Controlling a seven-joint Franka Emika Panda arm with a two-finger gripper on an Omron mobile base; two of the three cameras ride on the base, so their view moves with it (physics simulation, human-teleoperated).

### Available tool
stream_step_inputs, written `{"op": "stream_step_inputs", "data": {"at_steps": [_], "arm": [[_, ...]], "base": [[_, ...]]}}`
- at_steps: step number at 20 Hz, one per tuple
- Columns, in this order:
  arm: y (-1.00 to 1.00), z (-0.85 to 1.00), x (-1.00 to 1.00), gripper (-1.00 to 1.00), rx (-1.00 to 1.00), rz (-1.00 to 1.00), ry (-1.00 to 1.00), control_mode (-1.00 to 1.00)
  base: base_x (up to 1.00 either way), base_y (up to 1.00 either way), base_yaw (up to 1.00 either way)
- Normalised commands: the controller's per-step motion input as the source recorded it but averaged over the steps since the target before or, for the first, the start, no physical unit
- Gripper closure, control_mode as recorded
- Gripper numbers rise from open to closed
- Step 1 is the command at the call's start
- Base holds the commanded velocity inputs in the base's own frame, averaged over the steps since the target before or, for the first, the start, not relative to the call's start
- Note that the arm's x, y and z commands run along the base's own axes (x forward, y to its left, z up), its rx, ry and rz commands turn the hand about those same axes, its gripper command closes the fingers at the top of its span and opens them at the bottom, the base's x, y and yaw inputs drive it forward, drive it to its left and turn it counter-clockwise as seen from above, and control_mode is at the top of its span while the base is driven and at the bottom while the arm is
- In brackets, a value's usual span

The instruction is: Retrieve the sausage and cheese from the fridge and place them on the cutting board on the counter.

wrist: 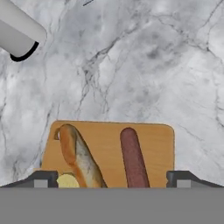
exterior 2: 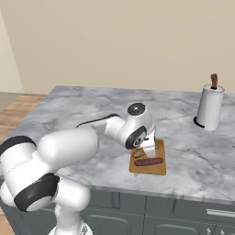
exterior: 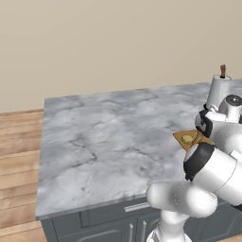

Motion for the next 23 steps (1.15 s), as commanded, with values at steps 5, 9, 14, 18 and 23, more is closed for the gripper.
{"op": "stream_step_inputs", "data": {"at_steps": [5, 9, 14, 18, 23], "arm": [[0.09, 1.00, -0.37, -1.00, 0.00, 0.07, -0.16, -1.00], [0.14, 1.00, -0.48, -1.00, 0.00, 0.19, -0.11, -1.00], [0.35, 1.00, -0.38, -1.00, 0.00, 0.20, -0.03, -1.00], [0.40, 1.00, -0.24, -1.00, 0.00, 0.22, -0.01, -1.00], [0.49, 0.96, -0.35, -1.00, 0.00, 0.24, 0.00, -1.00]], "base": [[0.00, 0.00, 0.00], [0.00, 0.00, 0.00], [0.00, 0.00, 0.00], [0.00, 0.00, 0.00], [0.00, 0.00, 0.00]]}}
